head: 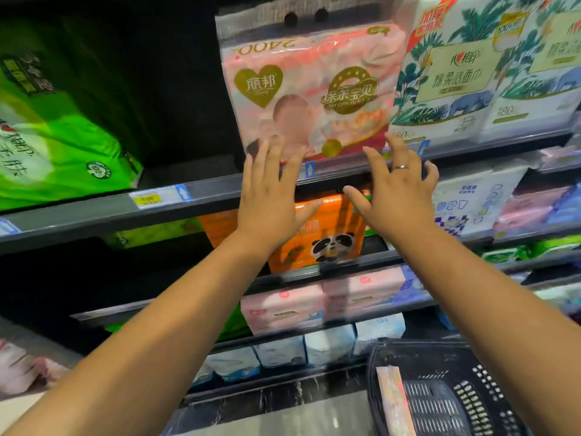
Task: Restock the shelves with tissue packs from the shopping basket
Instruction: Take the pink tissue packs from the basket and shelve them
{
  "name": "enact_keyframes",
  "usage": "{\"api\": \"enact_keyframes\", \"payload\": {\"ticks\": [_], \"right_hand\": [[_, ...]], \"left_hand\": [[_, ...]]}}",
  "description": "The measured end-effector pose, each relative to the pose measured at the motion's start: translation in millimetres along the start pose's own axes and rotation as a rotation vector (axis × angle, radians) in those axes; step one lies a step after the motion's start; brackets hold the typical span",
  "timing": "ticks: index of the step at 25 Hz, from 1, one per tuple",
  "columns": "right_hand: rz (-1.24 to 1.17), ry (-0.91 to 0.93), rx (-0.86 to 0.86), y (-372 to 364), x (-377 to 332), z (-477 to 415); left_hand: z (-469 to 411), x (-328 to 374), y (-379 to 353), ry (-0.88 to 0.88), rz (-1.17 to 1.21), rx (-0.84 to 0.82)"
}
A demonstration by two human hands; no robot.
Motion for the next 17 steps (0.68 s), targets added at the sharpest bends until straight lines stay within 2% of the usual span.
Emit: {"api": "enact_keyframes", "payload": {"ticks": [4, 9, 13, 17], "right_hand": [[0.089, -0.041, -0.169, 2, 9, 69], [0.126, -0.192, -0.445, 0, 29, 161], [0.200, -0.300, -0.592, 5, 45, 227], [0.197, -0.442, -0.666, 7, 64, 273]], "left_hand": [[52, 10, -23, -0.108, 0.188, -0.225], [102, 31, -52, -0.164, 0.303, -0.551], [143, 57, -77, -0.289, 0.360, -0.617], [168, 98, -93, -0.385, 0.389, -0.712]]}}
Point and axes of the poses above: each hand's wrist, its own z-axis away from the middle knuckle, its own y-axis out of the back of the hand, x = y × z, the point moved 1 cm from there along -z, towards the middle knuckle, and after that the axes turned 8 degrees about x, right-handed, at the moved point
